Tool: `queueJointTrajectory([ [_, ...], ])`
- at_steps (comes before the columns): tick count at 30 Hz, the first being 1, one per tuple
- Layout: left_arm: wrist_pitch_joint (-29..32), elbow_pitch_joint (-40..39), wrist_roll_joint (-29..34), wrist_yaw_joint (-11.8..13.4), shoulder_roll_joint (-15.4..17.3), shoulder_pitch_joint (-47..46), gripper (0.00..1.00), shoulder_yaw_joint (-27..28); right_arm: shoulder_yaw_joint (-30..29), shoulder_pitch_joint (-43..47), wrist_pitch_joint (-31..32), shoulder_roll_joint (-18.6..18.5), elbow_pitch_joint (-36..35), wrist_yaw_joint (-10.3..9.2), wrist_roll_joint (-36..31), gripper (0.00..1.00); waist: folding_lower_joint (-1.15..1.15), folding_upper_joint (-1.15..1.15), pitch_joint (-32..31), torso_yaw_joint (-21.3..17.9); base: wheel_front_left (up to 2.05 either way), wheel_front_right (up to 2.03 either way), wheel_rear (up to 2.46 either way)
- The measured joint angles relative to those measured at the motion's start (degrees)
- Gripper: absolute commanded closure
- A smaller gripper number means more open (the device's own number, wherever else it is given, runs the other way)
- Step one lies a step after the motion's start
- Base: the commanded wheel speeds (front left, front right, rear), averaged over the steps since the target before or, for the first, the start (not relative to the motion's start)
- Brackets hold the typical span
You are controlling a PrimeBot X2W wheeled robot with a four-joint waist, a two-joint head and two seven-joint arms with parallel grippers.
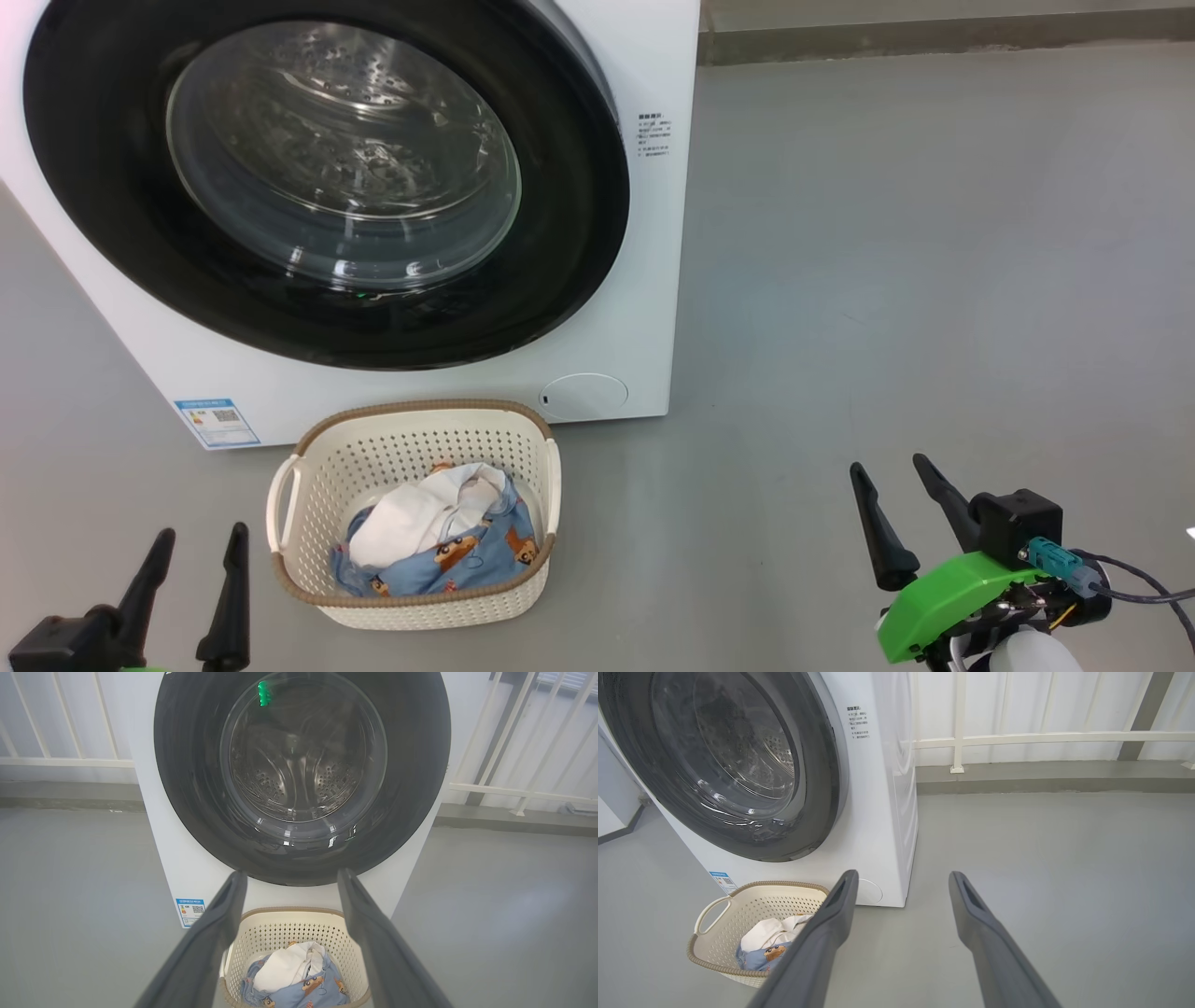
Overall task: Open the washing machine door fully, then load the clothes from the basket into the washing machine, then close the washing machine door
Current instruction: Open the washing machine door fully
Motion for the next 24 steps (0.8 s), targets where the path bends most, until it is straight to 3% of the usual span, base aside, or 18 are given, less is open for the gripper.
queueJointTrajectory([
  [17,0.0,-2.3,-1.0,0.0,0.1,1.5,0.00,-1.2,-1.5,-10.7,-1.1,-0.1,1.1,0.00,8.4,0.00,0.00,0.00,1.9,2.0,0.00,0.00,0.00],
  [24,0.0,-2.4,-2.9,0.0,1.0,1.2,0.00,-3.3,-5.1,-16.4,-2.0,-0.3,1.0,0.00,20.6,0.00,0.00,0.00,3.9,3.4,0.00,0.00,0.00],
])
